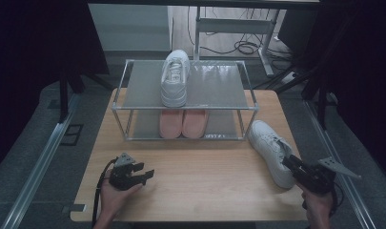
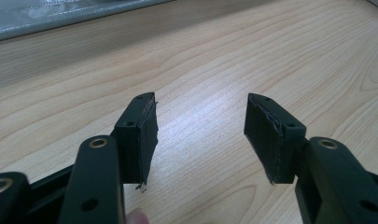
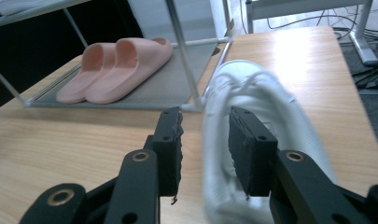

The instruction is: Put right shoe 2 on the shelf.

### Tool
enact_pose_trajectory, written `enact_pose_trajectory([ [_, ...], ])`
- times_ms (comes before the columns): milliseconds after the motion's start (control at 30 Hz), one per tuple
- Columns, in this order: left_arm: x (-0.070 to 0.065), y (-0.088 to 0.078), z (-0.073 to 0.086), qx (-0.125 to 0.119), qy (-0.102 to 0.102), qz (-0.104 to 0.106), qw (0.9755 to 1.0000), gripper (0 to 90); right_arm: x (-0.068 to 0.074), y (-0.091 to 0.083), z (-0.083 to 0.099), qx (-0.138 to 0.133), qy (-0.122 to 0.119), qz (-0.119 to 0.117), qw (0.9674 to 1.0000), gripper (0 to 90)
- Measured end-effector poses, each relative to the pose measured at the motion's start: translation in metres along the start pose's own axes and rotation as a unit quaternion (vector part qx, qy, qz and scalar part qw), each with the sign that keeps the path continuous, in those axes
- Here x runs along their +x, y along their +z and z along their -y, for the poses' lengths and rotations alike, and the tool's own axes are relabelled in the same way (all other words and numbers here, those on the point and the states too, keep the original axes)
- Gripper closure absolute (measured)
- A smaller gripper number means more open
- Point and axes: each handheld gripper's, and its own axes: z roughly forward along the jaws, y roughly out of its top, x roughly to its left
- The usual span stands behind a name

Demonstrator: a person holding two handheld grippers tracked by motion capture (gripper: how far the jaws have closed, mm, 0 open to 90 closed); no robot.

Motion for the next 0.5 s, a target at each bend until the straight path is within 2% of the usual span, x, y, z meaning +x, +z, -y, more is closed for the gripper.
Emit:
enact_pose_trajectory([
  [133, 0.000, 0.000, 0.000, -0.002, 0.000, 0.000, 1.0000, 44.4, -0.011, 0.004, -0.009, 0.011, 0.002, 0.001, 0.9999, 62.3],
  [367, 0.001, -0.001, 0.000, -0.001, 0.002, 0.000, 1.0000, 44.3, -0.023, 0.017, -0.023, 0.036, -0.019, 0.009, 0.9991, 58.4],
  [500, 0.002, -0.003, 0.000, -0.003, -0.002, -0.001, 1.0000, 44.3, -0.031, 0.024, -0.027, 0.048, -0.022, 0.018, 0.9985, 55.8],
])
